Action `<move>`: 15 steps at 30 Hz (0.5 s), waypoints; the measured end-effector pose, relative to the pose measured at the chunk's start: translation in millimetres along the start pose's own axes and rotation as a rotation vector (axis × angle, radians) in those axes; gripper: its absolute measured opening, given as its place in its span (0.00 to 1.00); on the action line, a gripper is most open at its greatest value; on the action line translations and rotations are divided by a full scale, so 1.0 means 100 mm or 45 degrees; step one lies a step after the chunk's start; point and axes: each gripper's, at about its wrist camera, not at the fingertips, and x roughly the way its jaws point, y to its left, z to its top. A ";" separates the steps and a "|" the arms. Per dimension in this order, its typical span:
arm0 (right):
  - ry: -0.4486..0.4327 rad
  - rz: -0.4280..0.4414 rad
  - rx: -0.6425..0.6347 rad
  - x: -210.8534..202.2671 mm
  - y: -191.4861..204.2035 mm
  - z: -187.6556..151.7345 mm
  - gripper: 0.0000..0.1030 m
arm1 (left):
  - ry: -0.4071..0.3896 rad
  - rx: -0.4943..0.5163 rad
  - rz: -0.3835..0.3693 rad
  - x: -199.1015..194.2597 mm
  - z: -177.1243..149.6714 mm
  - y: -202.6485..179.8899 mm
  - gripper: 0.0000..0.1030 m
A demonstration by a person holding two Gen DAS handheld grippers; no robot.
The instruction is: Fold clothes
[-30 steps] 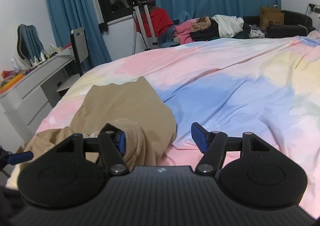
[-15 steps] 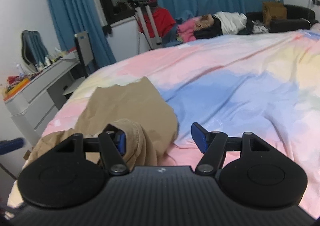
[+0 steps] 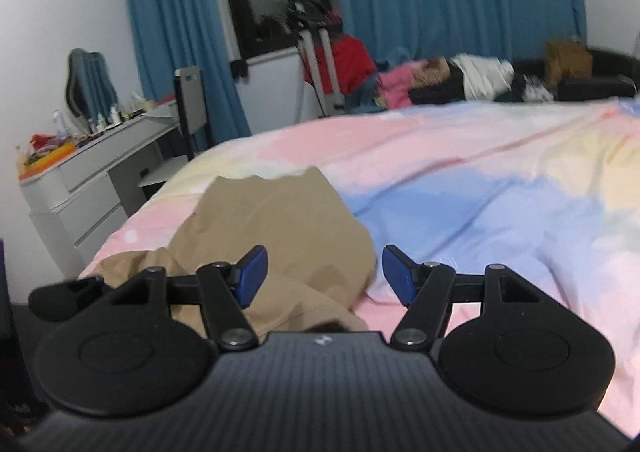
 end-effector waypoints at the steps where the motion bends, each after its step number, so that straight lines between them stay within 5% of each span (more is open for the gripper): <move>1: 0.011 -0.004 0.031 0.01 -0.04 0.00 0.64 | 0.004 0.040 0.004 -0.02 -0.02 -0.02 0.76; 8: 0.048 -0.025 0.190 0.02 -0.29 0.01 0.64 | -0.020 0.244 -0.047 -0.08 -0.08 -0.22 0.75; 11: 0.044 -0.012 0.189 0.01 -0.29 -0.01 0.64 | 0.045 0.311 -0.006 0.06 -0.16 -0.32 0.61; 15: 0.041 0.006 0.162 0.00 -0.27 0.00 0.64 | 0.088 0.282 0.004 0.18 -0.18 -0.31 0.25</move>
